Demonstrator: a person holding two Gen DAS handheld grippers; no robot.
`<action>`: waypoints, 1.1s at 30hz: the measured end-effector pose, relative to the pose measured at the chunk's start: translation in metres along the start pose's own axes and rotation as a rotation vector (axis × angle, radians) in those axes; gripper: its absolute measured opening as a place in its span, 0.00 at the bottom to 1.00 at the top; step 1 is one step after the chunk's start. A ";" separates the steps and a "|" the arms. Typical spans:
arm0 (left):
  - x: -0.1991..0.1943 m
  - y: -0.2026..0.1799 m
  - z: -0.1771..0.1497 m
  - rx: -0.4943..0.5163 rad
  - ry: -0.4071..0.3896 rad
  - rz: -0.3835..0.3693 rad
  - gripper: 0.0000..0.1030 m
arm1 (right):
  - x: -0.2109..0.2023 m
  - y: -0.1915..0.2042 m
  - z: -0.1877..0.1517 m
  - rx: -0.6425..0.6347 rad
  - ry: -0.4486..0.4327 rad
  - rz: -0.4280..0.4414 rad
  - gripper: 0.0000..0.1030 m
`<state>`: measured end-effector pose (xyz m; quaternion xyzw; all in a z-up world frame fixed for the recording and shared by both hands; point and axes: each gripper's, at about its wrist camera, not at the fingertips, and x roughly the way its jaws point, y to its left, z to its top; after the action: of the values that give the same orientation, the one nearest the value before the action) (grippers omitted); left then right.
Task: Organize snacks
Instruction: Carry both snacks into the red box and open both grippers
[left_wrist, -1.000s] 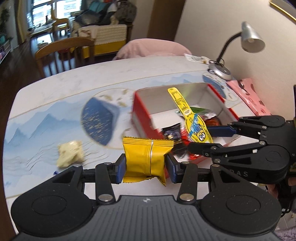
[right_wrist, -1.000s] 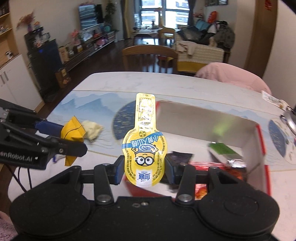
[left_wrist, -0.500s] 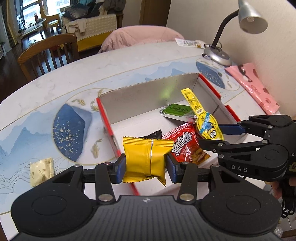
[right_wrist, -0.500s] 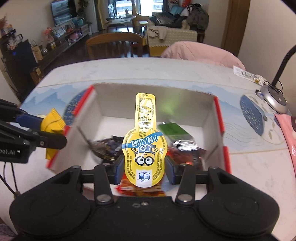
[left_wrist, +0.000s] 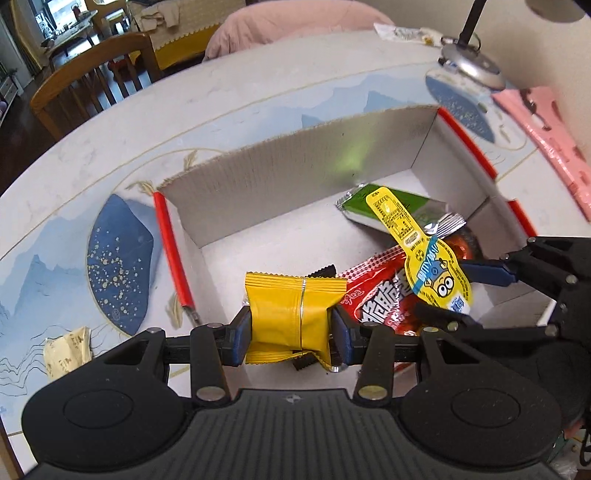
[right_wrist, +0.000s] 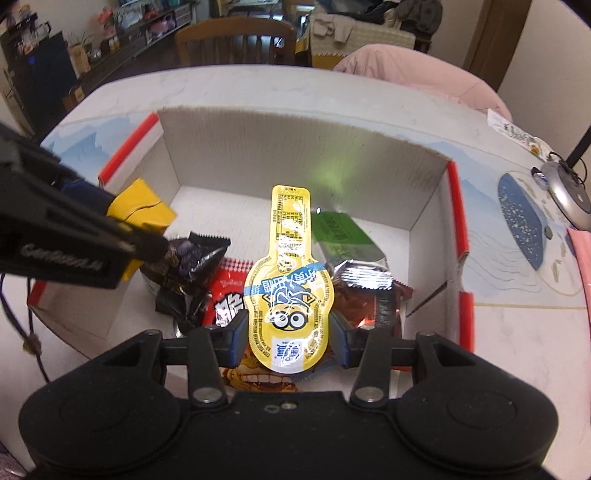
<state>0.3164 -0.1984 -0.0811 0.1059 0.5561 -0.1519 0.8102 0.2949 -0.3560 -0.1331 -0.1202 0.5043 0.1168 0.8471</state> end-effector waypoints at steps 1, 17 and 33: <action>0.005 0.000 0.001 0.000 0.015 0.001 0.43 | 0.005 -0.003 0.002 -0.008 0.008 0.005 0.43; 0.044 -0.016 0.010 0.023 0.111 0.028 0.44 | 0.019 0.000 -0.001 -0.046 0.043 0.024 0.43; 0.028 -0.011 0.001 -0.020 0.065 -0.051 0.53 | 0.001 -0.015 -0.004 0.027 -0.003 0.095 0.50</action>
<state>0.3222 -0.2127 -0.1074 0.0886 0.5861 -0.1635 0.7886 0.2966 -0.3710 -0.1349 -0.0844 0.5096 0.1502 0.8430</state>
